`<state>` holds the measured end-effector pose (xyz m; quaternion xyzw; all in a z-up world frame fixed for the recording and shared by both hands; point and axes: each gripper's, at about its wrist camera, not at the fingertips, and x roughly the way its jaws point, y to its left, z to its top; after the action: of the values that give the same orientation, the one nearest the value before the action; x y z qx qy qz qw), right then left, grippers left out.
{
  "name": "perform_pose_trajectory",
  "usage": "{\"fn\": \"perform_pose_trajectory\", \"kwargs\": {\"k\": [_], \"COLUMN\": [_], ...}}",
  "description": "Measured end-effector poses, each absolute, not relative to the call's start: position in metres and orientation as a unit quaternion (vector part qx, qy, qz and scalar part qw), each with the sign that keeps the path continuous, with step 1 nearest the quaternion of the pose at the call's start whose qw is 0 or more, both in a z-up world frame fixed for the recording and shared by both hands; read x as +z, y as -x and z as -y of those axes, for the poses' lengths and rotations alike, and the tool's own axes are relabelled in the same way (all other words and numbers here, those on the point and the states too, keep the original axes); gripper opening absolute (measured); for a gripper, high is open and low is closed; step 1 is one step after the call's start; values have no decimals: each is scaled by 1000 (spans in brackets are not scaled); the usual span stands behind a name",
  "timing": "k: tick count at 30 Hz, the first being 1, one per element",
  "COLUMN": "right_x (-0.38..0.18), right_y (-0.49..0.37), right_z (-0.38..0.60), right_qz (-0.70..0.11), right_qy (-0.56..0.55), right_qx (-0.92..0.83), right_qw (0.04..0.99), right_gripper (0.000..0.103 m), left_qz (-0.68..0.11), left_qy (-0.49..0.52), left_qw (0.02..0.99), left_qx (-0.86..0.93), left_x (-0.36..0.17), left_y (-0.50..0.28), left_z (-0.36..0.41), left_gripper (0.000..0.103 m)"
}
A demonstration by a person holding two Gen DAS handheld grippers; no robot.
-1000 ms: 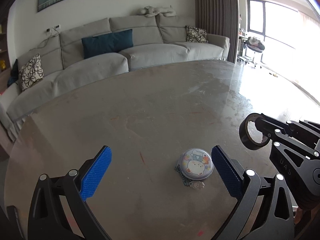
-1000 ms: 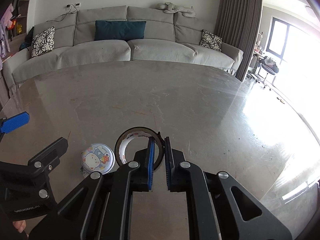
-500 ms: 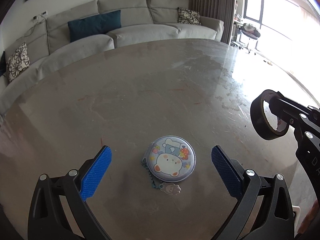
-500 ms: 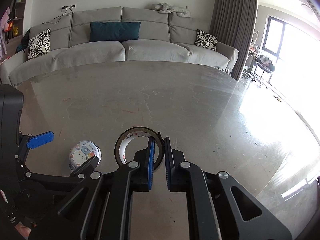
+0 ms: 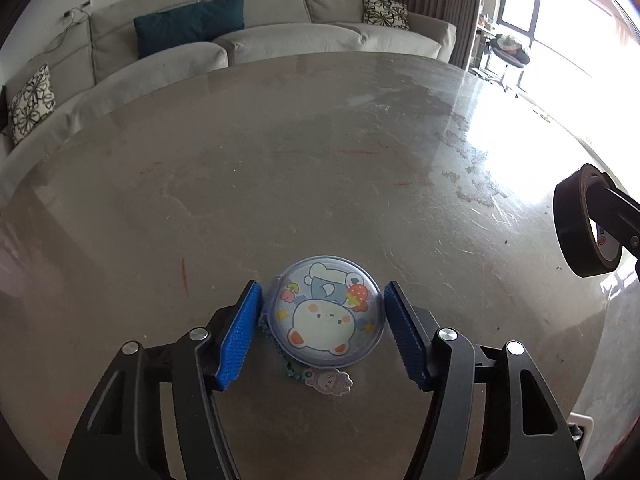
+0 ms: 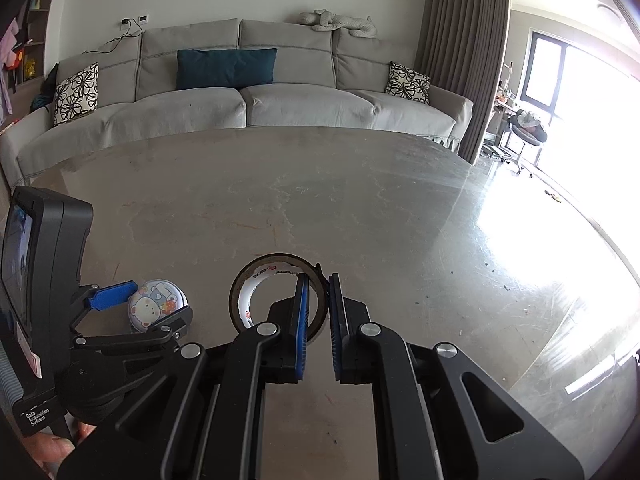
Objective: Collect trash
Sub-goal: 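Grasp the round cartoon tin with the left tool while the right tool holds the tape, then carry both items over the bin and open the left tool to drop the tin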
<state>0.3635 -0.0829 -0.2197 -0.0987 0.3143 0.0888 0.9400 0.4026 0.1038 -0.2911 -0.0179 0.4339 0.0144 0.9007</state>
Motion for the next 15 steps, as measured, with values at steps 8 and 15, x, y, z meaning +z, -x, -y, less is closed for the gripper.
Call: {"fn": "perform_pose_trajectory", "kwargs": {"k": [8,15], "right_x": [-218,-208], "right_y": [-361,-352], "right_z": [82,86], "right_qz": [-313,-304], "right_qy": [97,96], "right_qx": [93,95], "right_qw": [940,943], "right_gripper": [10,10], "left_qz": [-415,-371], "left_qy": [21,9], "left_qw": [910,929], "left_qx": [4,-8], "left_x": [-283,-247], "left_y": [-391,-375], "left_z": [-104,-102], "left_gripper": [58,58]}}
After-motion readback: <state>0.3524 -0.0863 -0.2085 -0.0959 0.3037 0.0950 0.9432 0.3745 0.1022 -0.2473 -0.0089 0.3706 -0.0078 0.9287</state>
